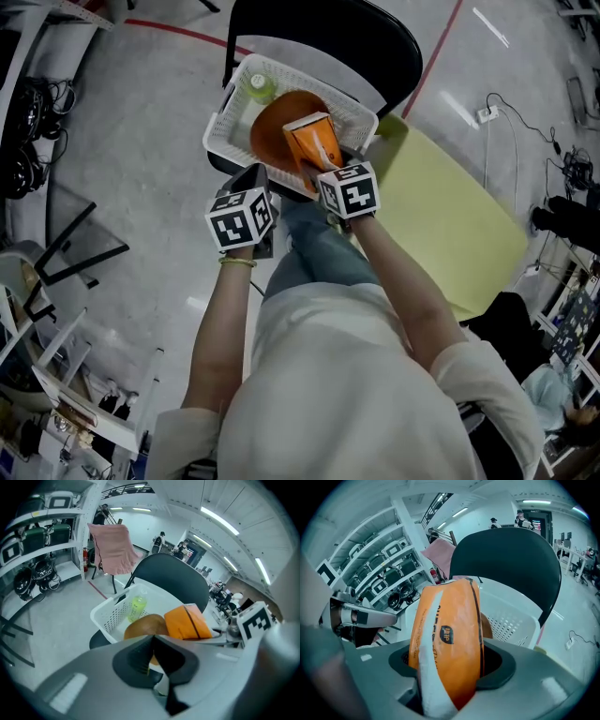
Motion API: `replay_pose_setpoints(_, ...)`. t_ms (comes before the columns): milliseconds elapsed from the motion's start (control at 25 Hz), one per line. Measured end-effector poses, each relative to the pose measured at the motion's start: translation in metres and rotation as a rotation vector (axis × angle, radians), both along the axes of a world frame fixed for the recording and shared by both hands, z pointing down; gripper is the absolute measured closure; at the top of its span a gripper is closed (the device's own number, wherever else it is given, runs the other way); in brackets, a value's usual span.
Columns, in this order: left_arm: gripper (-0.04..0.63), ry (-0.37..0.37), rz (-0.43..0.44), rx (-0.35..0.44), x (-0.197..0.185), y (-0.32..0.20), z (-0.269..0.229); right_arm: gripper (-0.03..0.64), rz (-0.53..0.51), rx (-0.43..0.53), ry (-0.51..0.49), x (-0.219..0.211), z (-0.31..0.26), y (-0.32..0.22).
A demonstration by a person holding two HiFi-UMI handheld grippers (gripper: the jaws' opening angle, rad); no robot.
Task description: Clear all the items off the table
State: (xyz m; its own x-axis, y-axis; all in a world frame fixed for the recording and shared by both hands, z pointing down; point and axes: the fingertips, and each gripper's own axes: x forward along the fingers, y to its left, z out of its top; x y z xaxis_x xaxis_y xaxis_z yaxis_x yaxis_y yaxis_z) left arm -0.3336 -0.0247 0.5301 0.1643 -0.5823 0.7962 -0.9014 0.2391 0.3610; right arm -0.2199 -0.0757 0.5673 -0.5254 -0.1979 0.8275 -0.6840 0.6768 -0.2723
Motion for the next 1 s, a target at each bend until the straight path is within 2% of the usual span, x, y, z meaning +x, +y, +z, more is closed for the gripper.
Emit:
replay_pose_setpoints(560,0.586,0.020,-0.012,-0.028,-0.003,-0.014,0.016,0.301,0.007,-0.041,0.019,-0.007,0.023,-0.012)
replay_pose_setpoints(600,0.586,0.020,-0.013,-0.027,-0.003,-0.014,0.016,0.287,0.014,-0.037,0.012,-0.008,0.024,-0.013)
replay_pose_setpoints(720,0.586,0.021,-0.013,-0.024,-0.002,-0.013,0.016,0.175,0.049,-0.017,-0.012,-0.009,0.023,-0.016)
replay_pose_setpoints(760,0.586,0.021,-0.013,-0.024,-0.002,-0.013,0.015,0.161,0.057,-0.014,-0.018,-0.009,0.022,-0.017)
replay_pose_setpoints(1000,0.586,0.018,-0.018,-0.020,-0.001,-0.010,0.013,0.161,0.073,-0.018,-0.025,-0.008,0.020,-0.018)
